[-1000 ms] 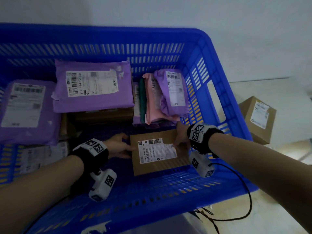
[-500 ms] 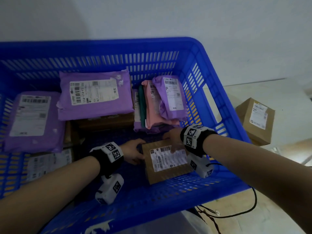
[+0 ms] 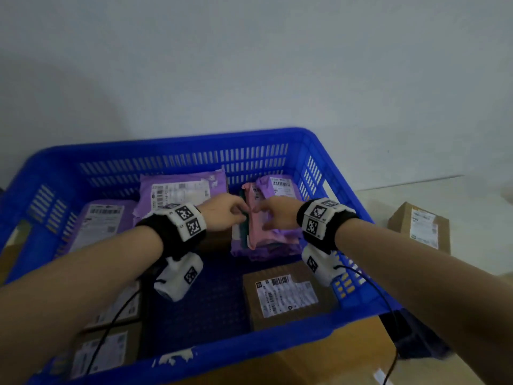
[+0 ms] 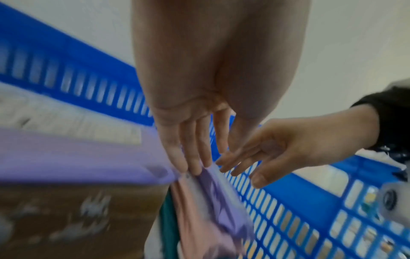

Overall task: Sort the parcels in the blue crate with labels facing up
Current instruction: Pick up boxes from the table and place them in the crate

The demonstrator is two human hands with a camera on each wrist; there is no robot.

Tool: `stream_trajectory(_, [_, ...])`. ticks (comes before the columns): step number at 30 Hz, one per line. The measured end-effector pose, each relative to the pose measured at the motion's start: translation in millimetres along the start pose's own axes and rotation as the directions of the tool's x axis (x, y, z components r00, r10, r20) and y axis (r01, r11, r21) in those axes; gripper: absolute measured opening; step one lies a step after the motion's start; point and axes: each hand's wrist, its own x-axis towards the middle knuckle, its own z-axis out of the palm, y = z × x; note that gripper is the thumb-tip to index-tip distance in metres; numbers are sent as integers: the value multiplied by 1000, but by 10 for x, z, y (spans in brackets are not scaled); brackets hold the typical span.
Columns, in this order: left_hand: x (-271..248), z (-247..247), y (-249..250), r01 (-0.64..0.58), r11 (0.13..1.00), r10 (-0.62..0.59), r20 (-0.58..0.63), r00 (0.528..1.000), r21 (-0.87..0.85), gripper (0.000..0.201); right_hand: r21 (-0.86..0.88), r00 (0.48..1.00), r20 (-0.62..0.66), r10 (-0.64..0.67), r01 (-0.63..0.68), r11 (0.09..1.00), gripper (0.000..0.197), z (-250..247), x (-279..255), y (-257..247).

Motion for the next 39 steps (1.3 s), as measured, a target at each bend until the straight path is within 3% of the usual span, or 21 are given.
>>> stream_trajectory(4, [-100,-398,186,-63,996,78,-244,967,67,29,30,965,-261,16,-9,1000,51,-402,-241,19])
stream_trajectory(9, [-15,-651,641,-129,953,224,-348,911,275,39,106,857,-500,124,-81,991,55,-663,-765,304])
stream_trajectory(17, [338,-474,1947,-252,909,380,-412,828,331,35,262,672,-643,366,-256,931,51,-732,-1737,1236])
stream_trajectory(21, [637,-143,2611,-307,877,430,-321,844,369,37,288,624,-643,443,-339,895,50,-693,-2181,1840])
stream_trajectory(24, [925,180,3069,-321,859,428,-215,878,398,39,312,613,-614,496,-389,867,50,-591,-2412,2315])
stream_trajectory(29, [1489,788,3581,-307,858,370,-80,926,413,42,358,644,-533,550,-417,835,51,-285,-2548,3099])
stream_trajectory(39, [2381,2037,3660,-152,908,104,140,985,391,34,561,728,-265,632,-416,715,51,736,-2201,4312])
